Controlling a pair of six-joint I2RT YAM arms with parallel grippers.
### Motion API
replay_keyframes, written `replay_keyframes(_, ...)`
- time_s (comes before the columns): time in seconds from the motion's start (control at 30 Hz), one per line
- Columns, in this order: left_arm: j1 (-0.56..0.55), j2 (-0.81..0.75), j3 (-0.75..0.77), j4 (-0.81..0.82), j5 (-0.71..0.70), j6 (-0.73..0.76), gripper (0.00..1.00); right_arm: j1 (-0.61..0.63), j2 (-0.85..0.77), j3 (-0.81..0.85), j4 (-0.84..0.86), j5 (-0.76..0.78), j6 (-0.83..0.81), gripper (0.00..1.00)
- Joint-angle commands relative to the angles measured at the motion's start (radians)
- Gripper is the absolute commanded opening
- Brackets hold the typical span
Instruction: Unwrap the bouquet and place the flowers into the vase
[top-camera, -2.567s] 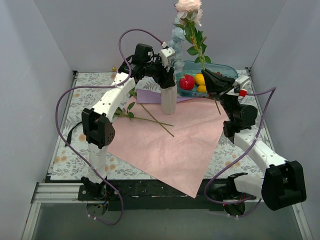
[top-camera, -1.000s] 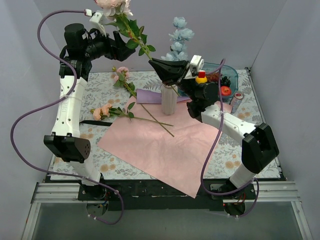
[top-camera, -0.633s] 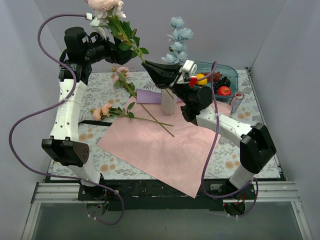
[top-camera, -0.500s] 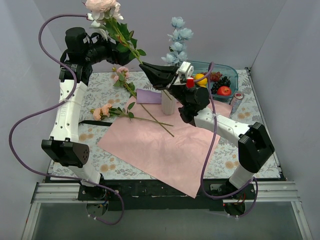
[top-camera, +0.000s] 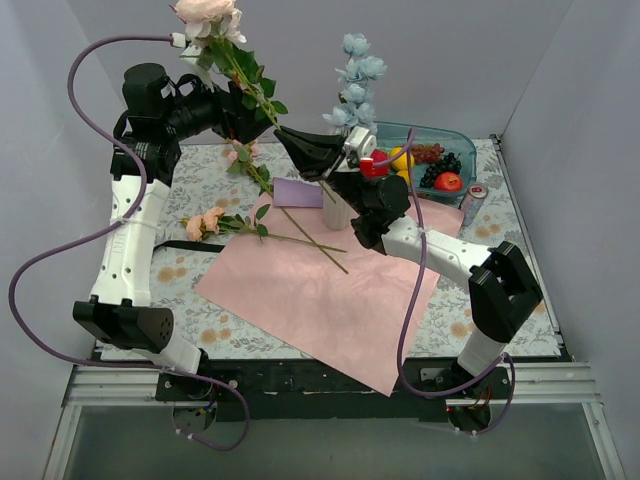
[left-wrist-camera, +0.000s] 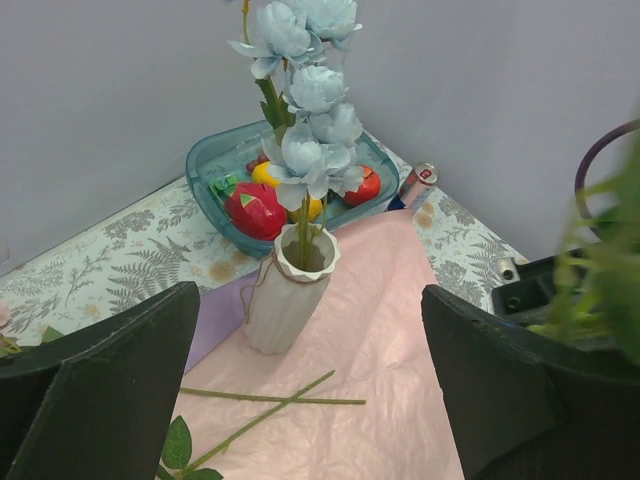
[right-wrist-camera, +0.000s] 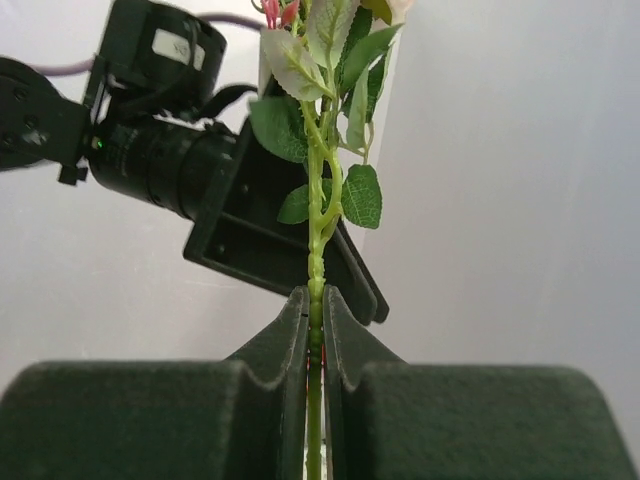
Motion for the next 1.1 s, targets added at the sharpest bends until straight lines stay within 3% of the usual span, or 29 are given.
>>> replay_keyframes(0.0, -0.022, -0.058, -0.018, 0.003, 0.007, 0.032, 0.93, 0.015, 0.019, 0.046, -0.035, 0.024, -0.018, 0.01)
replay_keyframes(1.07, -0.099, -0.064, -0.041, -0.042, -0.036, 0.113, 0.92, 0.032, 0.016, 0.121, -0.279, 0.008, -0.015, 0.01)
